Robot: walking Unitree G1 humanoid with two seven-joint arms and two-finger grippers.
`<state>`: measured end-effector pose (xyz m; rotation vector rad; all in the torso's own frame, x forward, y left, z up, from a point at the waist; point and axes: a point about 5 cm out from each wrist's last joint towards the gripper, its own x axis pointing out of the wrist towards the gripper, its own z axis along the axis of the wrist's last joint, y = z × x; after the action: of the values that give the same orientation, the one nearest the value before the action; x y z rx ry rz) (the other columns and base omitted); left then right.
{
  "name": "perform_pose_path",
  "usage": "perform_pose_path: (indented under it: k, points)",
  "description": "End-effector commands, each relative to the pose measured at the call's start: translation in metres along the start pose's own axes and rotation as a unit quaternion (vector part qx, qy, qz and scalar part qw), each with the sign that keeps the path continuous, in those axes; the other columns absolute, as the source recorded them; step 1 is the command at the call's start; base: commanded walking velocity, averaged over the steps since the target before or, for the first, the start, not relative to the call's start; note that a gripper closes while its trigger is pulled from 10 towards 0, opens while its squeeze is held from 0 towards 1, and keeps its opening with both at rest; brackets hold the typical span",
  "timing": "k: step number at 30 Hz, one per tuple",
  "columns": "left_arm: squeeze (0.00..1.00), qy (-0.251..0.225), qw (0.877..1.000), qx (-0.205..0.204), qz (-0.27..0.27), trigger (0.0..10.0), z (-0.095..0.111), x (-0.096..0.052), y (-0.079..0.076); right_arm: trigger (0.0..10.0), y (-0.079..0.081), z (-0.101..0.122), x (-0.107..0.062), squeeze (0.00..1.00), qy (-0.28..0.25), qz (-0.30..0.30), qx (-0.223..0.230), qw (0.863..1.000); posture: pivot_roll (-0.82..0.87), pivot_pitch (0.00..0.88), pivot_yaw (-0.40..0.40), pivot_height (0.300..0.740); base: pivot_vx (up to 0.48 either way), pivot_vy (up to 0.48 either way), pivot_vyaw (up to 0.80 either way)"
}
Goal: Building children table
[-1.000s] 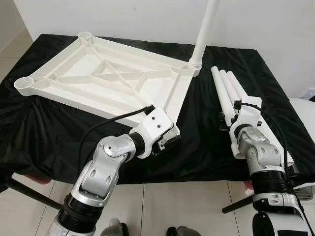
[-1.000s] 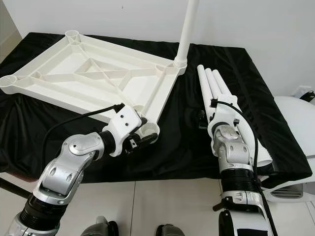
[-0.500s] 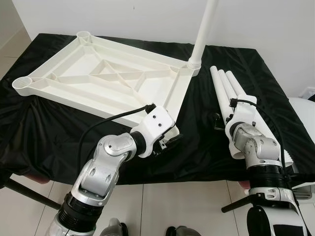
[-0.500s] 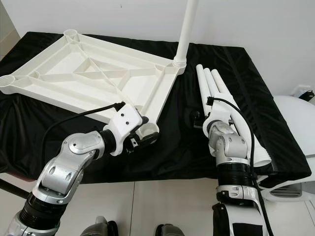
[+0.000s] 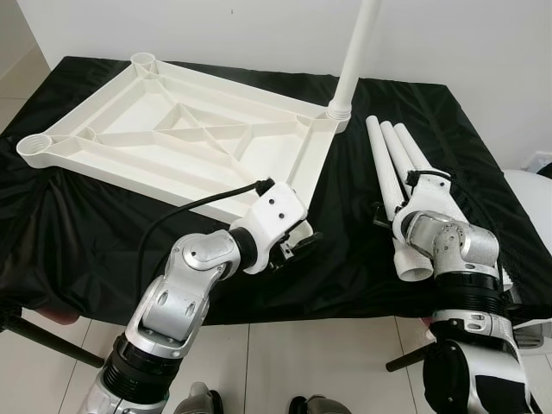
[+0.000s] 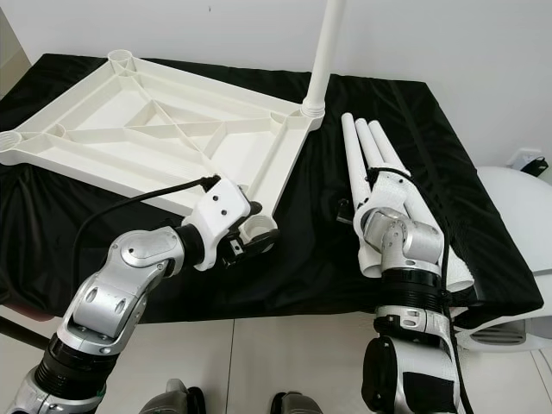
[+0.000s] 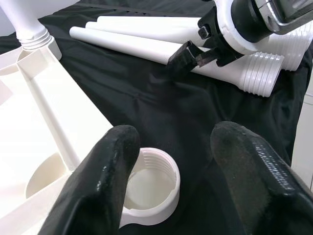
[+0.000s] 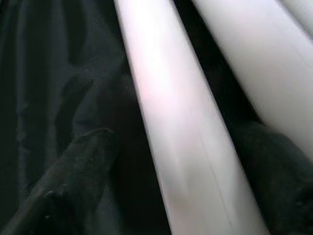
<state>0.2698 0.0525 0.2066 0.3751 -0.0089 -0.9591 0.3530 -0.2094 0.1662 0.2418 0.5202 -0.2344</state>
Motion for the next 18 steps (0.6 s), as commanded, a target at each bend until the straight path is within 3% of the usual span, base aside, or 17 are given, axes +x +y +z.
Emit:
perform_pose_path:
  k: [1, 2, 3, 11, 18]
  points:
    - [0.00, -0.006, 1.000, -0.002, 0.026, 10.0, 0.005, 0.000, 0.003, 1.5, -0.005, -0.023, 0.006, 0.00, 0.063, -0.008, 0.000, 0.998, -0.05, 0.120, -0.061, 0.740, 0.000, 0.000, 0.00]
    - [0.00, -0.006, 1.000, -0.002, 0.026, 10.0, 0.005, 0.000, 0.003, 1.5, -0.005, -0.023, 0.006, 0.00, 0.063, -0.008, 0.000, 0.998, -0.05, 0.120, -0.061, 0.740, 0.000, 0.000, 0.00]
    - [0.00, -0.007, 1.000, -0.002, 0.027, 10.0, 0.005, 0.001, 0.003, 0.0, -0.003, -0.023, 0.006, 0.00, 0.066, -0.004, -0.007, 0.998, -0.06, 0.119, -0.061, 0.740, 0.000, 0.000, 0.00]
    - [0.00, -0.006, 1.000, -0.001, 0.029, 10.0, 0.004, 0.001, 0.004, 0.0, 0.004, -0.019, 0.003, 0.00, 0.071, 0.010, 0.000, 0.997, -0.06, 0.114, -0.062, 0.740, 0.000, 0.000, 0.00]
    - [0.00, -0.008, 0.999, -0.002, 0.034, 10.0, 0.005, 0.003, 0.006, 0.0, 0.015, 0.002, -0.004, 0.00, 0.015, 0.034, -0.002, 0.999, -0.06, 0.108, -0.066, 0.740, 0.000, 0.000, 0.00]
